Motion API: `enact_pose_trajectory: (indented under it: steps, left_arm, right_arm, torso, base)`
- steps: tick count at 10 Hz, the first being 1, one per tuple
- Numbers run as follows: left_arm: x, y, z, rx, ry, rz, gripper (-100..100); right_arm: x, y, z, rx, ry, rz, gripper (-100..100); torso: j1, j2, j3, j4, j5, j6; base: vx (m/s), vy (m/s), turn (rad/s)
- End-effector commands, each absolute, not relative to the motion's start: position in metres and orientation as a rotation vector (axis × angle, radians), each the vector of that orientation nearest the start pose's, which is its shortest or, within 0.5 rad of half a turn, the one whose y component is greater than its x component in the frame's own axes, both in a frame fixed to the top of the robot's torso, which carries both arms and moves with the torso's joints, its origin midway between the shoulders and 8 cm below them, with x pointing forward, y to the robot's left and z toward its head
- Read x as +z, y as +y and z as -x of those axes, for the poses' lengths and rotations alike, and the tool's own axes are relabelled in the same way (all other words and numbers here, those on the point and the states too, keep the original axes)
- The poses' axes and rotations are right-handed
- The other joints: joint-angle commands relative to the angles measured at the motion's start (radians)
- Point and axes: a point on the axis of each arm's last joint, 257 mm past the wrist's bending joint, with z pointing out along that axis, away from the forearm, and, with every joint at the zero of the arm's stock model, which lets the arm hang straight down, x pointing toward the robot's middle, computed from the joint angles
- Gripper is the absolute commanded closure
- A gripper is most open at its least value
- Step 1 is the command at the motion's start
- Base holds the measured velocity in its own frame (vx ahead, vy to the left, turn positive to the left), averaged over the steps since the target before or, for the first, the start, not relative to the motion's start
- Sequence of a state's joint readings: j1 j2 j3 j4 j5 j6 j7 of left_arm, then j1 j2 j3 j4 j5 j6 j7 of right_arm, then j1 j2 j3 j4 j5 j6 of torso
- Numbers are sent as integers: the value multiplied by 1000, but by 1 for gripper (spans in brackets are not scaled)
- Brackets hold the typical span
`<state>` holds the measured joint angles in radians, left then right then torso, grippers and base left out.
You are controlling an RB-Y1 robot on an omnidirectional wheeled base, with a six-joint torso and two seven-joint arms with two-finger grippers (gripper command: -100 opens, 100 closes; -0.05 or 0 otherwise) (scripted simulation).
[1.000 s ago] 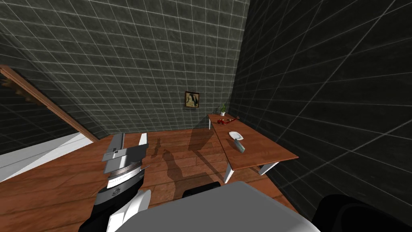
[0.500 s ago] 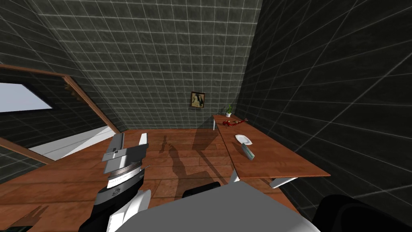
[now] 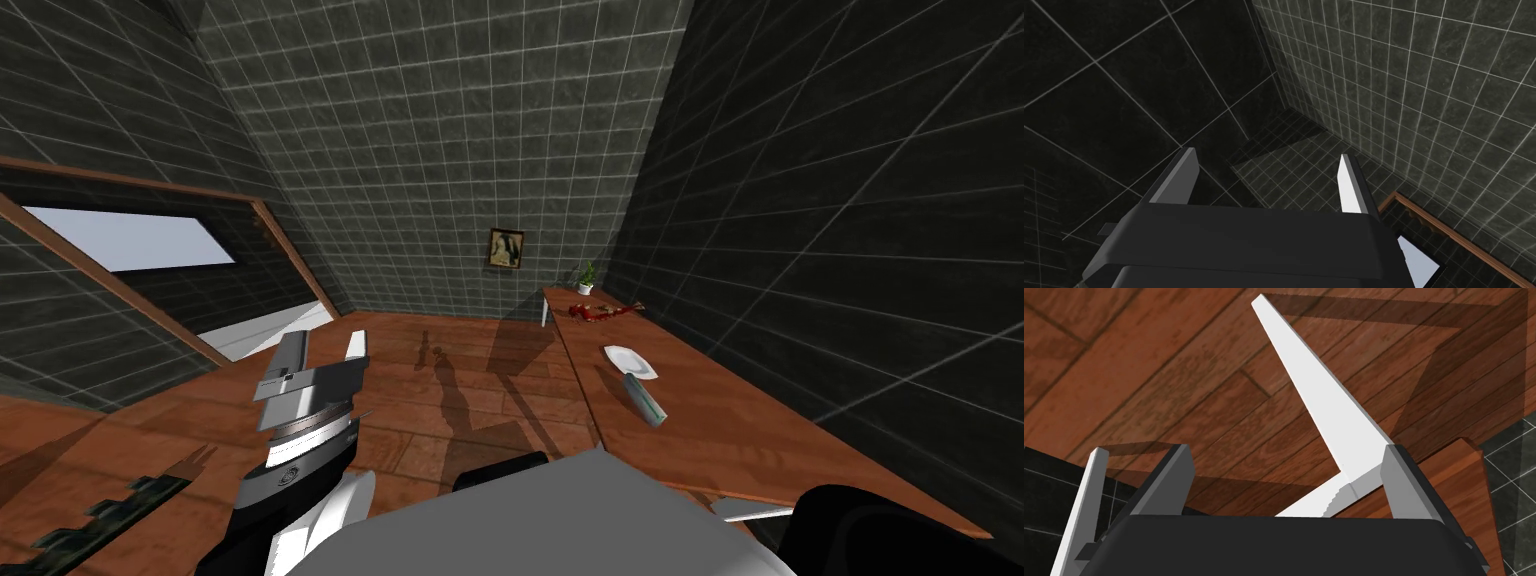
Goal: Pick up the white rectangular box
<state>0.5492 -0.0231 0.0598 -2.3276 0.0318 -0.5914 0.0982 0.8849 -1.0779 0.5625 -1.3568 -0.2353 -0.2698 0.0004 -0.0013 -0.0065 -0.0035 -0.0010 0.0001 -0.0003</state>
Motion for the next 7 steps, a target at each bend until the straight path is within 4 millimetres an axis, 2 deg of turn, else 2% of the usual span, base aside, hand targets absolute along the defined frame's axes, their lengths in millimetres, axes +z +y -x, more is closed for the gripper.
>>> enact_pose_trajectory:
  steps: [1, 4, 5, 7]
  left_arm:
    - [48, 303, -309, -1355, 484, 634, 0]
    - [48, 303, -309, -1355, 484, 634, 0]
    - [48, 303, -309, -1354, 484, 634, 0]
    - [48, 303, -309, -1355, 484, 634, 0]
  right_arm:
    - [-501, -481, 60, 251, 2615, -1190, -100]
    - [-483, -535, 99, 82, 2737, -1110, -100]
    - [-482, -537, 98, 77, 2739, -1105, -100]
    - [-468, -566, 111, -8, 2795, -1046, -100]
  torso:
    - [0, 0, 0, 0, 0, 0]
    - [-1, -2, -1, 0, 0, 0]
    - [-2, -4, -2, -1, -1, 0]
    - [0, 0, 0, 0, 0, 1]
  base:
    - [80, -25, 113]
    - [115, -34, 302]
    - [91, -48, 103]
    - [76, -32, 250]
